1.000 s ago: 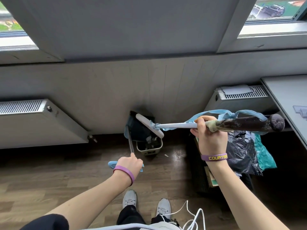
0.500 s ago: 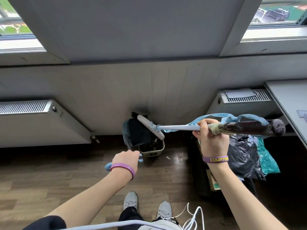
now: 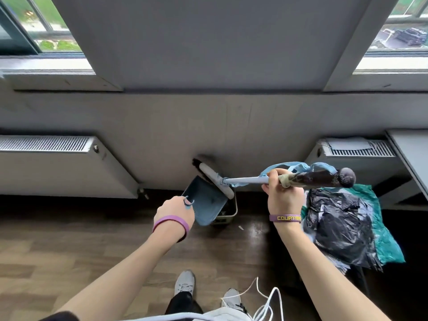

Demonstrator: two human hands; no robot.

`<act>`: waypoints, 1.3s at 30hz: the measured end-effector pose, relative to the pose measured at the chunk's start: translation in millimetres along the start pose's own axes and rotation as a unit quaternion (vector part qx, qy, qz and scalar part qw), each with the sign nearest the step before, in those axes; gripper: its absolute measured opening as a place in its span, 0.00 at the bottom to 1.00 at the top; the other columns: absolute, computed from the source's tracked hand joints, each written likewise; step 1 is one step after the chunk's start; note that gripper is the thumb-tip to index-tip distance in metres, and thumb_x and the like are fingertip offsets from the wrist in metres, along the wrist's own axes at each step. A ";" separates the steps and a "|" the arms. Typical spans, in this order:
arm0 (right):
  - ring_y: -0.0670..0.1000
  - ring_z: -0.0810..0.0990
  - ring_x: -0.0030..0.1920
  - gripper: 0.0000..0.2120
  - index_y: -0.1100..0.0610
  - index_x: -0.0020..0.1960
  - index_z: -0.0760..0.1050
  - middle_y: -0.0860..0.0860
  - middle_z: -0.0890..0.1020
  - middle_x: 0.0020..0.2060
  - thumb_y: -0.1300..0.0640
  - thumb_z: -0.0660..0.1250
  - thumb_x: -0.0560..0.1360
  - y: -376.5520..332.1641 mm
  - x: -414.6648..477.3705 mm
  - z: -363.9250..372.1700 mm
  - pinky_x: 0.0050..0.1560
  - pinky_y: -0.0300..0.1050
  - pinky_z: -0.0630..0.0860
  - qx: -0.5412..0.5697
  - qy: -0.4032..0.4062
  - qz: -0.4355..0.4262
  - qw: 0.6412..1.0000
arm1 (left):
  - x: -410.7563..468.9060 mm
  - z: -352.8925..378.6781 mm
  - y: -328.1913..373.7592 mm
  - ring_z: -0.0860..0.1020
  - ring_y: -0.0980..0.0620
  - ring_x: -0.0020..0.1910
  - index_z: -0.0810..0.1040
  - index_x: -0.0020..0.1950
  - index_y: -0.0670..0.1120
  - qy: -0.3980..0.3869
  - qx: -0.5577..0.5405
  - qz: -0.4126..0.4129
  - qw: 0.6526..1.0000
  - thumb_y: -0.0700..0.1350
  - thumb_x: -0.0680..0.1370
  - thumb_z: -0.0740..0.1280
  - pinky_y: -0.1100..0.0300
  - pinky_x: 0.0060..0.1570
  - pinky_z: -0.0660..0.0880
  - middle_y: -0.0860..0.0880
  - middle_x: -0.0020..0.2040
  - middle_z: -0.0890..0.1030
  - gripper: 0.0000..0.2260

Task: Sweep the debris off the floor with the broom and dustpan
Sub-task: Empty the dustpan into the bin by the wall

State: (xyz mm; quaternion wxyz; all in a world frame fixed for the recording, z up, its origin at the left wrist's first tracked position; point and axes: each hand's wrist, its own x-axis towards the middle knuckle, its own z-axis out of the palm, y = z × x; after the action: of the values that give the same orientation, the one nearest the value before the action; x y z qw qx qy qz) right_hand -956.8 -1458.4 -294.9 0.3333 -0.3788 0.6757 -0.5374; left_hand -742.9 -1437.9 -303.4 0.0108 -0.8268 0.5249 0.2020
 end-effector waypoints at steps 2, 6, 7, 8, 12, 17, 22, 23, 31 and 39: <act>0.65 0.79 0.42 0.14 0.64 0.42 0.77 0.65 0.80 0.39 0.54 0.63 0.75 4.6 -6.0 4.0 0.46 0.61 0.78 -0.019 -0.009 -0.017 1.000 | 6.0 9.2 9.9 0.79 0.42 0.50 0.78 0.52 0.45 -0.009 -0.036 -0.017 0.999 0.50 0.77 0.57 0.56 0.47 0.74 0.44 0.51 0.81 0.13; 0.61 0.80 0.39 0.06 0.57 0.40 0.77 0.58 0.81 0.37 0.58 0.65 0.74 1.9 -10.8 -2.9 0.40 0.55 0.79 -0.035 -0.023 -0.053 0.998 | 15.8 19.7 27.2 0.78 0.42 0.53 0.77 0.53 0.44 -0.028 -0.055 -0.030 0.998 0.46 0.76 0.59 0.56 0.49 0.74 0.44 0.53 0.80 0.11; 0.58 0.81 0.40 0.04 0.55 0.40 0.76 0.52 0.82 0.38 0.60 0.66 0.73 1.5 -9.2 -7.2 0.40 0.54 0.79 -0.052 -0.027 -0.058 0.997 | 16.8 20.8 29.2 0.78 0.42 0.53 0.77 0.53 0.44 -0.029 -0.052 -0.033 0.998 0.46 0.76 0.60 0.56 0.49 0.74 0.44 0.53 0.80 0.11; 0.52 0.81 0.41 0.07 0.51 0.39 0.76 0.43 0.81 0.39 0.61 0.66 0.73 -0.3 -5.7 -11.3 0.43 0.53 0.79 -0.066 -0.025 -0.070 0.995 | 16.5 20.6 30.6 0.78 0.42 0.54 0.77 0.54 0.44 -0.028 -0.050 -0.035 0.998 0.46 0.76 0.60 0.56 0.49 0.74 0.44 0.53 0.80 0.11; 0.42 0.79 0.38 0.18 0.42 0.32 0.72 0.39 0.80 0.35 0.61 0.65 0.75 -11.2 -6.5 -25.3 0.49 0.55 0.78 -0.044 -0.033 -0.075 0.996 | 14.8 20.2 28.4 0.78 0.42 0.54 0.77 0.55 0.44 -0.020 -0.055 -0.042 0.997 0.45 0.76 0.61 0.55 0.49 0.74 0.43 0.54 0.80 0.11; 0.46 0.80 0.43 0.14 0.35 0.35 0.74 0.33 0.78 0.35 0.53 0.63 0.73 -26.5 -16.2 -23.7 0.51 0.59 0.78 -0.031 -0.016 -0.090 0.995 | 12.7 14.7 10.0 0.78 0.42 0.51 0.78 0.55 0.43 -0.016 -0.077 -0.048 0.996 0.46 0.76 0.62 0.56 0.46 0.73 0.43 0.53 0.80 0.12; 0.54 0.82 0.45 0.08 0.36 0.37 0.74 0.31 0.78 0.36 0.46 0.60 0.72 -38.8 -31.1 -12.1 0.48 0.60 0.79 -0.039 -0.013 -0.134 0.990 | 15.7 -3.3 -9.5 0.78 0.42 0.49 0.78 0.51 0.43 -0.002 -0.067 -0.038 0.997 0.46 0.76 0.61 0.58 0.42 0.70 0.43 0.51 0.81 0.10; 0.54 0.82 0.45 0.07 0.37 0.37 0.74 0.31 0.78 0.36 0.47 0.60 0.72 -42.1 -35.3 -9.5 0.49 0.60 0.78 -0.045 -0.006 -0.137 0.989 | 16.6 -5.4 -11.8 0.78 0.41 0.49 0.78 0.52 0.43 -0.006 -0.072 -0.039 0.997 0.46 0.76 0.62 0.58 0.42 0.70 0.42 0.51 0.81 0.10; 0.56 0.82 0.45 0.08 0.36 0.36 0.75 0.37 0.79 0.35 0.46 0.61 0.71 -32.0 -57.3 18.7 0.51 0.60 0.78 -0.033 -0.032 -0.088 0.995 | 8.9 -3.4 -39.6 0.81 0.42 0.46 0.77 0.47 0.44 -0.039 -0.126 -0.031 0.991 0.47 0.74 0.61 0.58 0.44 0.76 0.45 0.45 0.83 0.08; 0.57 0.81 0.45 0.08 0.36 0.36 0.75 0.34 0.79 0.34 0.48 0.63 0.71 -20.1 -63.6 37.6 0.52 0.62 0.77 -0.050 -0.063 -0.071 0.994 | 10.0 -7.0 -90.9 0.81 0.43 0.42 0.77 0.43 0.45 -0.028 -0.118 -0.042 0.992 0.47 0.74 0.61 0.59 0.42 0.74 0.45 0.41 0.82 0.08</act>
State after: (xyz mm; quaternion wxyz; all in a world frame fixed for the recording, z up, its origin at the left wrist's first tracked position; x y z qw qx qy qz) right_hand -890.3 -1423.5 -280.0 0.3170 -0.4750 0.6511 -0.4999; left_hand -657.6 -1407.4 -318.0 -0.0635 -0.8376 0.4618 0.2848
